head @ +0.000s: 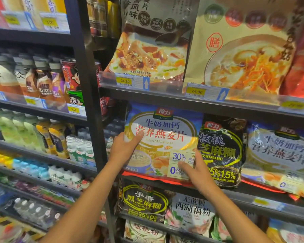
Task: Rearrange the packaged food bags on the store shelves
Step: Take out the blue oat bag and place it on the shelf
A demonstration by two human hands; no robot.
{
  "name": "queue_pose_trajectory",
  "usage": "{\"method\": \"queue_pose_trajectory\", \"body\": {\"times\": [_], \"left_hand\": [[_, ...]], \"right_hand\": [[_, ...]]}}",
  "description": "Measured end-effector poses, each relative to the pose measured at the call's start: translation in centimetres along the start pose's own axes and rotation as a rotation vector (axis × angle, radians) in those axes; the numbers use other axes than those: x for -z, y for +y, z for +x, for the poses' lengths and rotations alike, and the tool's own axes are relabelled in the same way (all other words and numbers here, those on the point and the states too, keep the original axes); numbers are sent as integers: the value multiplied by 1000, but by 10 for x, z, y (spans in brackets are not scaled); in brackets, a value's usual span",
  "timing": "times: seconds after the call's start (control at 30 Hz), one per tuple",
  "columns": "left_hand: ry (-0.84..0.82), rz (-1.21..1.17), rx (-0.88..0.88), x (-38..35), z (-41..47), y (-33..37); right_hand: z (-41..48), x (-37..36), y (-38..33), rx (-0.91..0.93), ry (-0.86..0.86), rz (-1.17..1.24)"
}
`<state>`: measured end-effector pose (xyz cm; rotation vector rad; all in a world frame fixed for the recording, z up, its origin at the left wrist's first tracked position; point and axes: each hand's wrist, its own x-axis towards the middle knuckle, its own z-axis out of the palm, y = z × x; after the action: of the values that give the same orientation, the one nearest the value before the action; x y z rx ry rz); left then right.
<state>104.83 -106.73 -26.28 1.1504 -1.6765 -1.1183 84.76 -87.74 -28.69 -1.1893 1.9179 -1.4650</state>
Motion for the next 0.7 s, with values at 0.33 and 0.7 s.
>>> {"method": "queue_pose_trajectory", "body": {"times": [0.33,0.7], "left_hand": [[-125,-227,30,-11,-60,-14],[-109,-334,62,-65,-160,-33]], "right_hand": [[-39,24,13,-20,27,27],[-127,78,54,-117,75,44]]}}
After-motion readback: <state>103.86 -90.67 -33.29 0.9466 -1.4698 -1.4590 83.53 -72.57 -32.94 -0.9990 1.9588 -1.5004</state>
